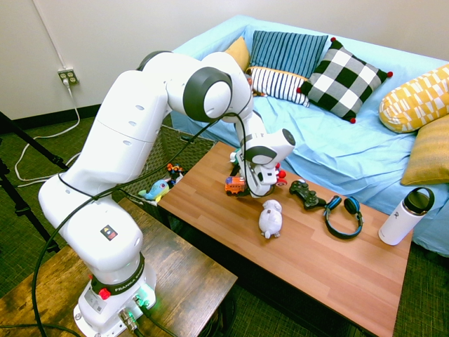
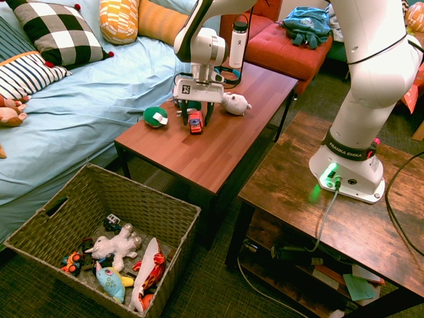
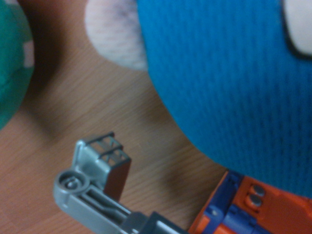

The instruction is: Put the toy car in the basket

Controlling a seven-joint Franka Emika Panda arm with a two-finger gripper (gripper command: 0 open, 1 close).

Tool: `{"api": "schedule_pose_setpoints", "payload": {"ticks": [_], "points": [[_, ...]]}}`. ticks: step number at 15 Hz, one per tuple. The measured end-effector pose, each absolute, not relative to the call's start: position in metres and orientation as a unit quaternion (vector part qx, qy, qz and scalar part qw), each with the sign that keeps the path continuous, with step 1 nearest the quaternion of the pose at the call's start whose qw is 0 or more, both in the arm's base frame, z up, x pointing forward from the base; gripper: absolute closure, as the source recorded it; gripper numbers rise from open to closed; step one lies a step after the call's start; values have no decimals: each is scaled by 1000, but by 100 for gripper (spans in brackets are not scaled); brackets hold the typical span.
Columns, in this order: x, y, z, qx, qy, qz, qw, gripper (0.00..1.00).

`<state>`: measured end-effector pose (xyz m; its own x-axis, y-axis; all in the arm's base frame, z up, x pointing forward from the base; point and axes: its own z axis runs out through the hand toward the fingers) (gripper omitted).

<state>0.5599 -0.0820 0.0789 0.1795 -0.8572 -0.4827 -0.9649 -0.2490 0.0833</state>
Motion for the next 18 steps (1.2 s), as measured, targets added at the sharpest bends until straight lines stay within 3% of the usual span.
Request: {"api": "schedule_pose_setpoints", "payload": {"ticks": [8,12,18], "points": [[562,-86,76,-768,592,211,124,100],[558,-65,111,-793,572,158,134,100],[538,151,249,-862,493,73,96,100]]}}
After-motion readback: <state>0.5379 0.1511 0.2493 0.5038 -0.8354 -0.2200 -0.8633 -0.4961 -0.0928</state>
